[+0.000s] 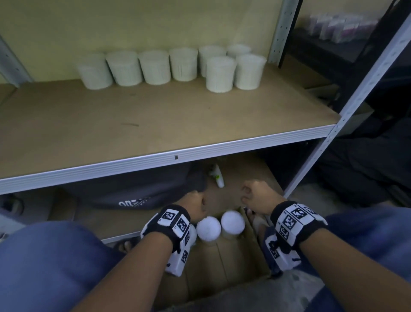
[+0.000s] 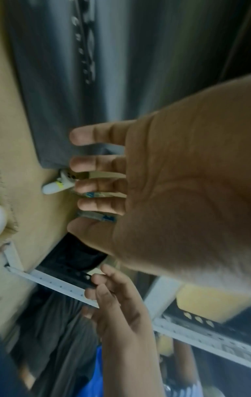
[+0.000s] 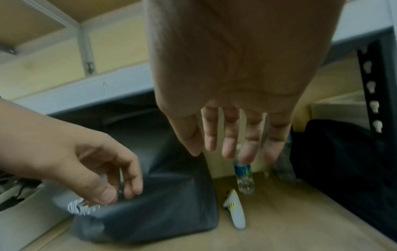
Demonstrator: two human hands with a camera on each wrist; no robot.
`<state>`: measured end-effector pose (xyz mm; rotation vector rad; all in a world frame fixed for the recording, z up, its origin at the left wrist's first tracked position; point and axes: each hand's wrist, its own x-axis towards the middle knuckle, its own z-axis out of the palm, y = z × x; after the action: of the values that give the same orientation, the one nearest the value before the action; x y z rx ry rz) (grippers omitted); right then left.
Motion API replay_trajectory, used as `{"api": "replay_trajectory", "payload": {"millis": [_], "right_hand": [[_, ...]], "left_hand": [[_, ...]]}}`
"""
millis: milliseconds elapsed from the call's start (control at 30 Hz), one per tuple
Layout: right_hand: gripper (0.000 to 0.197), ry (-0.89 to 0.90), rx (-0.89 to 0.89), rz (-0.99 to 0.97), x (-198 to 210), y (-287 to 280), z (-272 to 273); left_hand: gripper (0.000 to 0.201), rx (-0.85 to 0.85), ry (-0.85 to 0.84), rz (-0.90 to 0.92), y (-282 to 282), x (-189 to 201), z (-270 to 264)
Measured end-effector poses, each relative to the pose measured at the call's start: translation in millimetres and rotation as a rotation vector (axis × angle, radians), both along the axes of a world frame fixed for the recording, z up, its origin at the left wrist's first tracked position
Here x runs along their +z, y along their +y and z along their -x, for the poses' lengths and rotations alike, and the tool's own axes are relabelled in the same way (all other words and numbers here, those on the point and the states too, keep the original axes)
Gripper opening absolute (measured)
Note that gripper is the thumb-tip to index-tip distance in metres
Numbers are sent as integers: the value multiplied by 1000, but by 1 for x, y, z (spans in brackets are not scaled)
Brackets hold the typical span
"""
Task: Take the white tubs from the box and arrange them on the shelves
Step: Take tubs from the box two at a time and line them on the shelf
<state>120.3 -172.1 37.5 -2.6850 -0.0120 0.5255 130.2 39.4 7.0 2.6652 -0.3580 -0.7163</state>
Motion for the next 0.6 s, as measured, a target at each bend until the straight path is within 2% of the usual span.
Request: {"api": "replay_trajectory", "payload": {"millis": [167,367,467,600], "right_hand": [[39,162,31,33,-52,3,0],[51,228,127,262,-113,3,-4],[55,240,171,362,-127,6,-10],[60,270,215,392,-143,9,-14]], "left_hand": [[41,28,100,-33,-4,-51,-1],[52,71,185,-35,-13,-100,-4],[60,81,197,-84,-19,-120,-6],[68,93,218,-105,-28,-147,-8]]}}
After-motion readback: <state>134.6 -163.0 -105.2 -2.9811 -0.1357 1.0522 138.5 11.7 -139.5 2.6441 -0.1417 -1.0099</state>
